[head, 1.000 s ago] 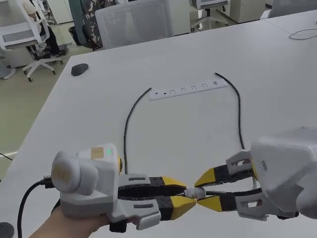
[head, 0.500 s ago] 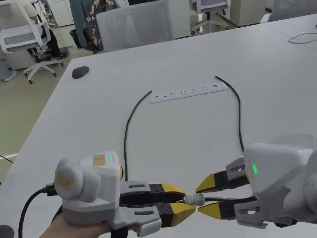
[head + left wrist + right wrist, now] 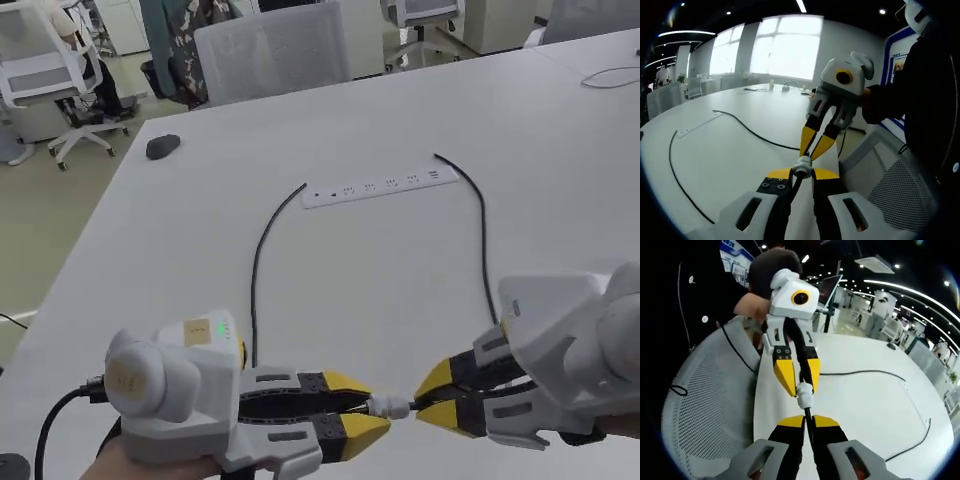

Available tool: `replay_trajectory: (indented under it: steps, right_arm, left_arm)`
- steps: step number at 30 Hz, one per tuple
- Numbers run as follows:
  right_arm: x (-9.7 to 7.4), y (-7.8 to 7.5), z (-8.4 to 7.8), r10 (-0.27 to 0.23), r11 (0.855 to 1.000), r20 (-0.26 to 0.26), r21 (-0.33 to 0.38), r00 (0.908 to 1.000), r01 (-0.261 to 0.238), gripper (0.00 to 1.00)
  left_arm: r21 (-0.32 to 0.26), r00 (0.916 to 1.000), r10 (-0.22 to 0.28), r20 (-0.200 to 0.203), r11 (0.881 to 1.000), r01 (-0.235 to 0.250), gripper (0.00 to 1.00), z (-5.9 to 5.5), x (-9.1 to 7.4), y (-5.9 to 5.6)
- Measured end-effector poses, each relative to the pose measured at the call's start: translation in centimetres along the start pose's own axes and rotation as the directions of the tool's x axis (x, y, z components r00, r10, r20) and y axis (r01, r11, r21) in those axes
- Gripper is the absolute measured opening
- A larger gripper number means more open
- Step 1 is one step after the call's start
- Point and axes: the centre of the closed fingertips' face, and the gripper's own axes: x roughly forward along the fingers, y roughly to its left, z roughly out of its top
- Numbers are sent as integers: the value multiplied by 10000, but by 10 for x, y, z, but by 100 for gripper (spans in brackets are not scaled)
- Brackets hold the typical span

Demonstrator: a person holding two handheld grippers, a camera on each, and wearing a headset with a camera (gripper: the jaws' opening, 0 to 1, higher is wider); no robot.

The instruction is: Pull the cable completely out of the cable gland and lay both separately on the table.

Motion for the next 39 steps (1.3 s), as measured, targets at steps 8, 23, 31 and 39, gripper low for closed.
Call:
replay_trajectory:
  steps: [8,23,31,39]
  right_arm:
    - [-2,-3,-7,-229,9955,-251,919,9994,251,0]
    - [-35,-39,-72,-1816,9379,-1293,2753,9748,2112,0]
    - [-54,-57,-108,-2694,8853,-2192,3268,9378,3307,0]
    - [-77,-78,-142,-3311,8330,-2694,3668,9043,4142,0]
  left_arm:
    - [200,9999,95,-43,9998,-94,15,-2,2,1]
    - [-11,9975,702,-95,9975,-703,15,-14,-16,14]
    - [2,9966,803,-203,9968,-803,15,-18,-16,16]
    - [85,9956,913,-204,9958,-912,15,-20,-20,21]
